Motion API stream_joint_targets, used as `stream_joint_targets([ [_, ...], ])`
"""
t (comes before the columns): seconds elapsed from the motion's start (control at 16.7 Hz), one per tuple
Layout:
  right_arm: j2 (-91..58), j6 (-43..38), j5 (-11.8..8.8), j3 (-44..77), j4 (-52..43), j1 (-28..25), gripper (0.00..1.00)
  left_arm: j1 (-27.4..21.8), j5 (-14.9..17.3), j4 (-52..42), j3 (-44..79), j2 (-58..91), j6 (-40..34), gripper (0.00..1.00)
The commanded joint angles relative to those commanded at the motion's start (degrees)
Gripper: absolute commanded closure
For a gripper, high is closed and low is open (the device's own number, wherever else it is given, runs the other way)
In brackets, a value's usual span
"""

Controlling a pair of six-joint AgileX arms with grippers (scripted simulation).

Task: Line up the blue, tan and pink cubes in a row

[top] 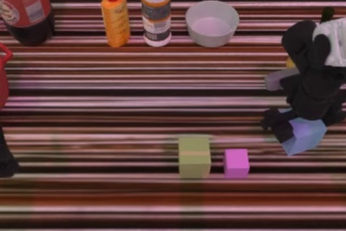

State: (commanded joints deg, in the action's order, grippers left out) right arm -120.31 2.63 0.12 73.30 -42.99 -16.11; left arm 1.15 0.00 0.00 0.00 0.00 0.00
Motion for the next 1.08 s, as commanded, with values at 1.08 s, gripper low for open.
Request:
stream_joint_targets([
  [1.08, 7.2, 0.1, -0.1, 7.9, -14.5, -0.4, 1.0, 0.0, 0.0, 0.0, 0.0, 0.0, 0.0, 0.0],
])
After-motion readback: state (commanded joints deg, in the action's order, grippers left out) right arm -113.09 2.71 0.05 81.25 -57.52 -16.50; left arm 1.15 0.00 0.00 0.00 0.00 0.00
